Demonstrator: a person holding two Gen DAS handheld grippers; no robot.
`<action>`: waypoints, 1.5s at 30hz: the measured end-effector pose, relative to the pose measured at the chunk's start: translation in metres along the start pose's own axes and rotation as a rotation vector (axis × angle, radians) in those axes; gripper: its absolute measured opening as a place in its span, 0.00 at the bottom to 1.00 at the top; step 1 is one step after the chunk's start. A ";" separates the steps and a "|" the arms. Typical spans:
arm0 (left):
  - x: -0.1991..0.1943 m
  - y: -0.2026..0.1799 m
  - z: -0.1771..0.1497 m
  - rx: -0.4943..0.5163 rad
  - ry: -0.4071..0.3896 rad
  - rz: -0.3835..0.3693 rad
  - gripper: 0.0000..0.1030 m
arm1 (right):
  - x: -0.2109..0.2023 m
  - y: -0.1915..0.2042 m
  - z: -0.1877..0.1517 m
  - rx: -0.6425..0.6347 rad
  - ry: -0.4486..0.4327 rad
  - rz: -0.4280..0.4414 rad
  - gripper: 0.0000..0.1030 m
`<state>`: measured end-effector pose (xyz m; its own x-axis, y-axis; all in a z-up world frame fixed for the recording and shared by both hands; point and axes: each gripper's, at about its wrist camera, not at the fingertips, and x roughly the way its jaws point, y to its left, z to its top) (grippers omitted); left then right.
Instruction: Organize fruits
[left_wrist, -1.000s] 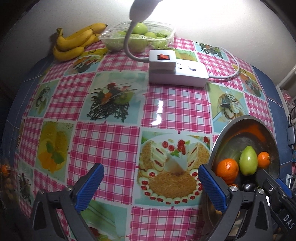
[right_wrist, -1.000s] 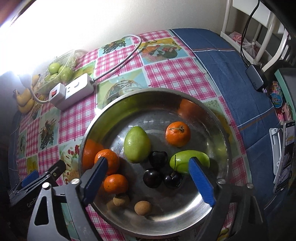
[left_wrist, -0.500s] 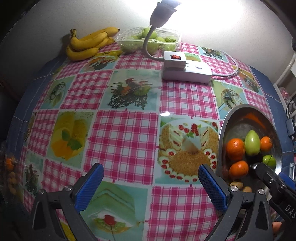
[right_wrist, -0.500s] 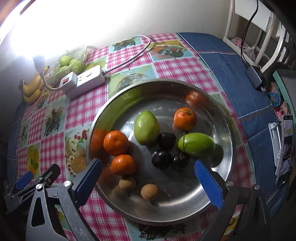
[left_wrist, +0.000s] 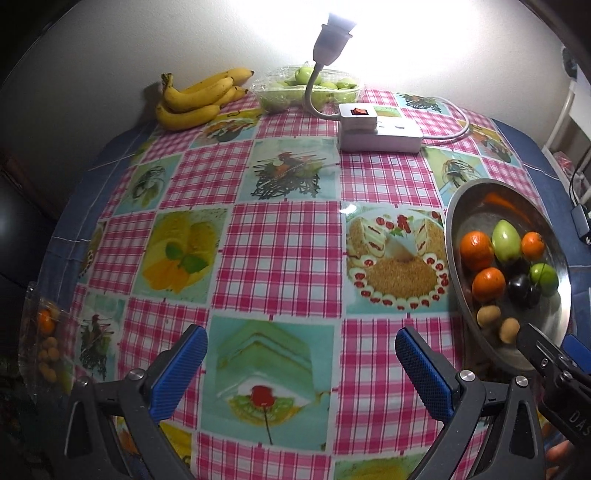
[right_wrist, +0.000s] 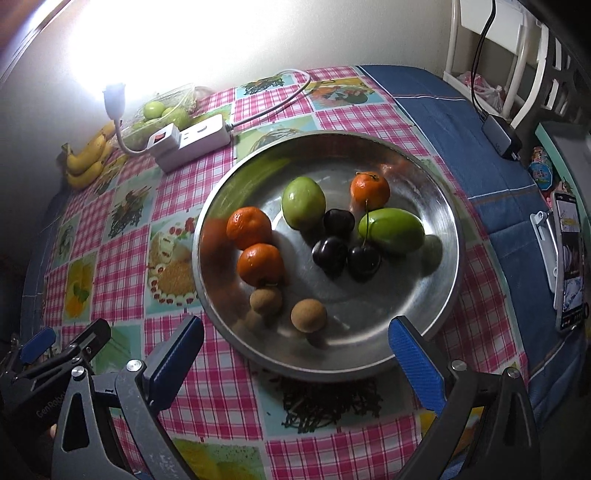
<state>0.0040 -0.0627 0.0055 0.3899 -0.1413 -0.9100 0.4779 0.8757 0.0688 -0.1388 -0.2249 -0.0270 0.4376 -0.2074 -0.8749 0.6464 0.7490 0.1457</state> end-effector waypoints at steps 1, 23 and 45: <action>-0.002 0.000 -0.002 0.005 -0.002 0.000 1.00 | -0.002 0.000 -0.003 -0.003 -0.006 0.001 0.97; -0.031 0.006 -0.024 0.015 -0.082 0.033 1.00 | -0.031 0.011 -0.021 -0.066 -0.101 -0.040 0.97; -0.023 0.013 -0.022 -0.023 -0.045 0.019 1.00 | -0.025 0.012 -0.022 -0.071 -0.073 -0.038 0.97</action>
<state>-0.0162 -0.0375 0.0186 0.4338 -0.1451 -0.8893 0.4521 0.8887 0.0755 -0.1555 -0.1971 -0.0133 0.4595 -0.2801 -0.8429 0.6187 0.7818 0.0776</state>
